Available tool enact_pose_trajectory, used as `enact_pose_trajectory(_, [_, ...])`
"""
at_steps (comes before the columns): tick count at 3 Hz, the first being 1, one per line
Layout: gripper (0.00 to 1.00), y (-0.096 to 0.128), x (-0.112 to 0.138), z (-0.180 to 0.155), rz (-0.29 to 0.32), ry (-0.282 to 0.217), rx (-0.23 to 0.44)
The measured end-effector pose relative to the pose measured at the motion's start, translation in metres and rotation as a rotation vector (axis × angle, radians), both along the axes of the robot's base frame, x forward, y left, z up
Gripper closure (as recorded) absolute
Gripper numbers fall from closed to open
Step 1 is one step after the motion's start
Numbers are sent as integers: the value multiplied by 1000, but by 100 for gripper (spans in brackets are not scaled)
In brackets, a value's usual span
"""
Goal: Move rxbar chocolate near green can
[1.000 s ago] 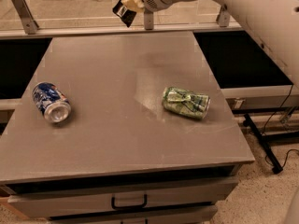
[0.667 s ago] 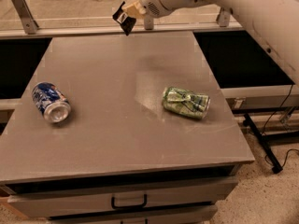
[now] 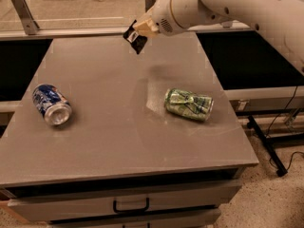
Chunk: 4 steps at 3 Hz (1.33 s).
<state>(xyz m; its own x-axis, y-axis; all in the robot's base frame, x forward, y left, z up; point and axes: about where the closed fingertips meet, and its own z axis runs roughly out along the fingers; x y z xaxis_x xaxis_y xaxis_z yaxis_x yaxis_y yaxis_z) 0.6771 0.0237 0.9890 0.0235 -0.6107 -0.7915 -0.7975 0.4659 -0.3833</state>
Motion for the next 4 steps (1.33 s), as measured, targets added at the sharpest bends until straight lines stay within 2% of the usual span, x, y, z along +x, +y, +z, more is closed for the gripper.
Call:
enact_pose_trajectory(1, [100, -28, -24, -23, -70, 55, -6])
enact_pose_trajectory(2, [100, -59, -38, -47, -150, 91, -2])
enact_pose_trajectory(3, [100, -78, -47, -69, -202, 130, 4])
enact_pose_trajectory(4, [83, -87, -54, -85, -234, 171, -2])
